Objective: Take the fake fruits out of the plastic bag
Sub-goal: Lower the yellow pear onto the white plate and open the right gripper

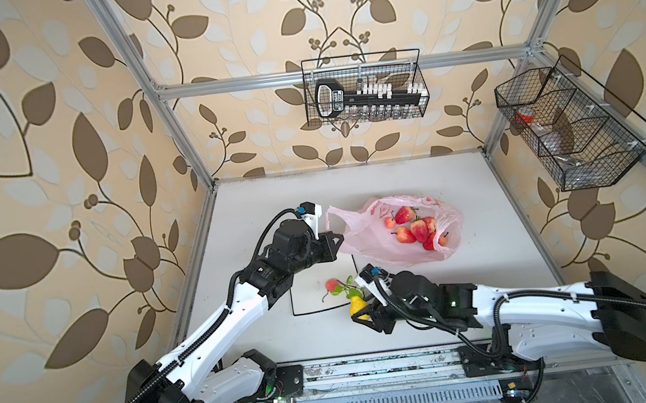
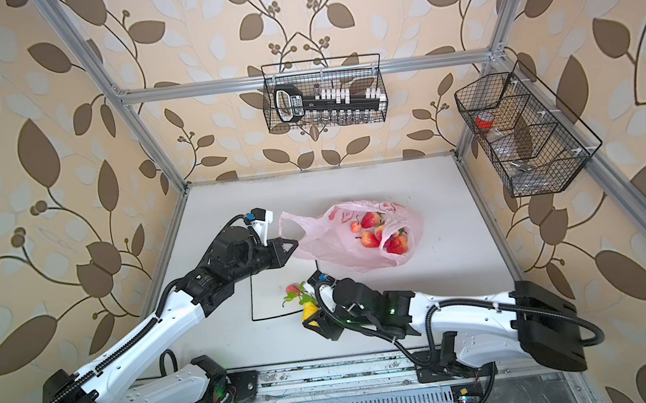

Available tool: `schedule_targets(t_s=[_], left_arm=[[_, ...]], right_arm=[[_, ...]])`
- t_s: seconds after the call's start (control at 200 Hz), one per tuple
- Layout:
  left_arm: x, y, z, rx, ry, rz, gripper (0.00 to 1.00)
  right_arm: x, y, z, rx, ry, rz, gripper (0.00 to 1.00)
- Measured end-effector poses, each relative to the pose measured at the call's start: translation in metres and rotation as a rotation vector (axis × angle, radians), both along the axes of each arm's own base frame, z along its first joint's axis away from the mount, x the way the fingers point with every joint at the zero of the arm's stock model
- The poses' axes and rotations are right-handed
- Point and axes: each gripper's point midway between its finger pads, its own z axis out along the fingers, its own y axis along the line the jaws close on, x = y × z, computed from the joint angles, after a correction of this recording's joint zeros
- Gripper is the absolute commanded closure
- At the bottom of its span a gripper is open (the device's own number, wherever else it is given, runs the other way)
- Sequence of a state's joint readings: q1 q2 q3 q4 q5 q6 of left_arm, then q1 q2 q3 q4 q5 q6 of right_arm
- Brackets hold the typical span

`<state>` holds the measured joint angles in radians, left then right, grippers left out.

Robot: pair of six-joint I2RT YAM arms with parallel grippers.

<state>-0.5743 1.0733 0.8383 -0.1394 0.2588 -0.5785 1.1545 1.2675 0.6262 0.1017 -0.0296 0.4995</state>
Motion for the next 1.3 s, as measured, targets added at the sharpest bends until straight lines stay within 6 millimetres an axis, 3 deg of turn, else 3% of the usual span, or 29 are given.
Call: schedule_targets(t_s=[0.3,0.49,1.08,1.305], left_arm=[[-0.007,-0.002,0.009,-0.033,-0.005,-0.023,1.0],[-0.01,-0.002,0.005,-0.04,0.011,-0.028,1.0],[-0.018,0.003,0.01,-0.057,-0.006,-0.031,1.0],[-0.018,0.003,0.01,-0.058,-0.004,-0.031,1.0]], right_arm=[[0.053,0.028,-0.021,-0.101,-0.035,-0.217,0.55],[0.073,0.037,-0.035,-0.176,-0.049,-0.303,0.54],[0.078,0.025,-0.079,-0.311,-0.024,-0.363,0.49],[0.082,0.025,-0.079,-0.318,-0.032,-0.384,0.34]])
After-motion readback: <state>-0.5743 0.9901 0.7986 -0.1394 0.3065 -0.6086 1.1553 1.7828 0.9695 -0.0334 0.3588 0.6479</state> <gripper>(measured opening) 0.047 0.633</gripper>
